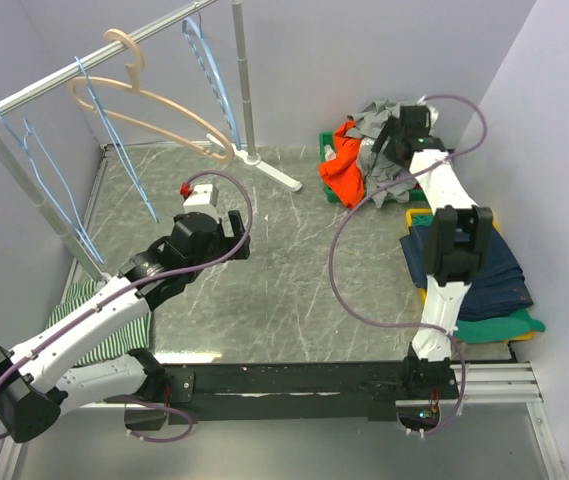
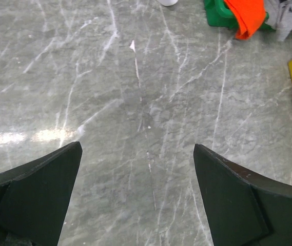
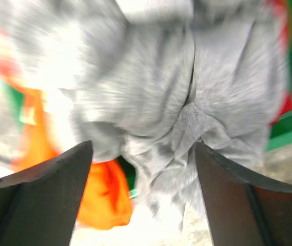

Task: Remove the t-shirt from the hanger
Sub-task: Reset both arms

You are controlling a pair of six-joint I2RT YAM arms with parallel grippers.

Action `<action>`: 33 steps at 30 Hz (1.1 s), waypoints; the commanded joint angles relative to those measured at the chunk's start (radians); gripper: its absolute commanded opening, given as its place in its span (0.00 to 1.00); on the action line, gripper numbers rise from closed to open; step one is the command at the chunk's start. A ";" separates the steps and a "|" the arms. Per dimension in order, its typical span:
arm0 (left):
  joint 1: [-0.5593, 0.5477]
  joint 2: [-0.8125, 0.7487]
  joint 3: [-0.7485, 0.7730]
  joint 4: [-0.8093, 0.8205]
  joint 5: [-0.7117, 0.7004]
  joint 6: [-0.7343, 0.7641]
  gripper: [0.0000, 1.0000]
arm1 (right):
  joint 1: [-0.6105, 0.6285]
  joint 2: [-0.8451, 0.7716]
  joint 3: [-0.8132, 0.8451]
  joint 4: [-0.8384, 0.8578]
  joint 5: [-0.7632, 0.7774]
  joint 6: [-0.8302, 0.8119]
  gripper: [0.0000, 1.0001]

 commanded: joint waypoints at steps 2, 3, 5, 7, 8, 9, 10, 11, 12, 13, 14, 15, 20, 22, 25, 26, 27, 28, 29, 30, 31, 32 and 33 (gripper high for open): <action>0.002 -0.030 0.069 -0.030 -0.050 0.011 0.97 | 0.001 -0.230 -0.015 0.052 0.055 -0.019 1.00; 0.002 -0.029 0.070 -0.038 -0.044 0.003 0.96 | 0.006 -0.277 -0.050 0.052 0.058 -0.022 1.00; 0.000 -0.043 0.060 -0.041 -0.038 -0.006 0.97 | 0.017 -0.331 -0.099 0.049 0.066 -0.032 1.00; 0.000 -0.067 0.044 -0.027 -0.023 -0.017 0.96 | 0.046 -0.433 -0.212 0.058 0.078 -0.047 1.00; 0.000 -0.076 0.025 -0.019 -0.020 -0.023 0.97 | 0.060 -0.473 -0.263 0.077 0.077 -0.049 1.00; 0.000 -0.084 0.014 -0.013 -0.019 -0.032 0.97 | 0.084 -0.560 -0.365 0.087 0.067 -0.052 1.00; 0.000 -0.098 0.004 -0.007 -0.026 -0.037 0.96 | 0.103 -0.608 -0.416 0.094 0.061 -0.058 1.00; 0.000 -0.104 -0.012 0.007 -0.030 -0.043 0.96 | 0.121 -0.657 -0.470 0.103 0.058 -0.058 1.00; -0.001 -0.110 -0.022 0.011 -0.041 -0.057 0.97 | 0.139 -0.757 -0.568 0.109 0.054 -0.058 1.00; -0.001 -0.122 -0.031 0.019 -0.062 -0.063 0.96 | 0.188 -0.808 -0.614 0.107 0.044 -0.056 1.00; 0.000 -0.130 -0.058 0.051 -0.072 -0.066 0.96 | 0.211 -0.899 -0.686 0.100 0.025 -0.061 1.00; 0.000 -0.136 -0.072 0.066 -0.087 -0.067 0.96 | 0.239 -0.943 -0.716 0.092 0.017 -0.064 1.00; -0.001 -0.119 -0.109 0.111 -0.104 -0.089 0.96 | 0.359 -1.208 -0.880 0.049 -0.086 -0.059 1.00; -0.003 -0.092 -0.106 0.114 -0.096 -0.089 0.96 | 0.367 -1.273 -0.920 0.048 -0.120 -0.070 1.00; -0.004 -0.063 -0.086 0.100 -0.087 -0.089 0.96 | 0.371 -1.385 -0.978 0.043 -0.169 -0.082 1.00; -0.004 -0.060 -0.086 0.100 -0.087 -0.086 0.96 | 0.371 -1.397 -1.002 0.045 -0.187 -0.085 1.00; -0.006 -0.057 -0.085 0.100 -0.087 -0.084 0.96 | 0.371 -1.408 -1.015 0.046 -0.193 -0.084 1.00; -0.006 -0.058 -0.083 0.102 -0.087 -0.083 0.96 | 0.373 -1.423 -1.039 0.052 -0.198 -0.082 1.00; -0.006 -0.060 -0.083 0.103 -0.085 -0.080 0.96 | 0.374 -1.426 -1.052 0.057 -0.204 -0.082 1.00; -0.006 -0.063 -0.083 0.105 -0.084 -0.078 0.96 | 0.374 -1.431 -1.062 0.061 -0.213 -0.082 1.00; -0.006 -0.069 -0.083 0.103 -0.084 -0.078 0.97 | 0.374 -1.435 -1.084 0.075 -0.215 -0.081 1.00; -0.006 -0.072 -0.082 0.102 -0.085 -0.080 0.96 | 0.374 -1.437 -1.095 0.084 -0.216 -0.079 1.00; -0.006 -0.078 -0.082 0.100 -0.087 -0.078 0.96 | 0.374 -1.440 -1.105 0.103 -0.226 -0.078 1.00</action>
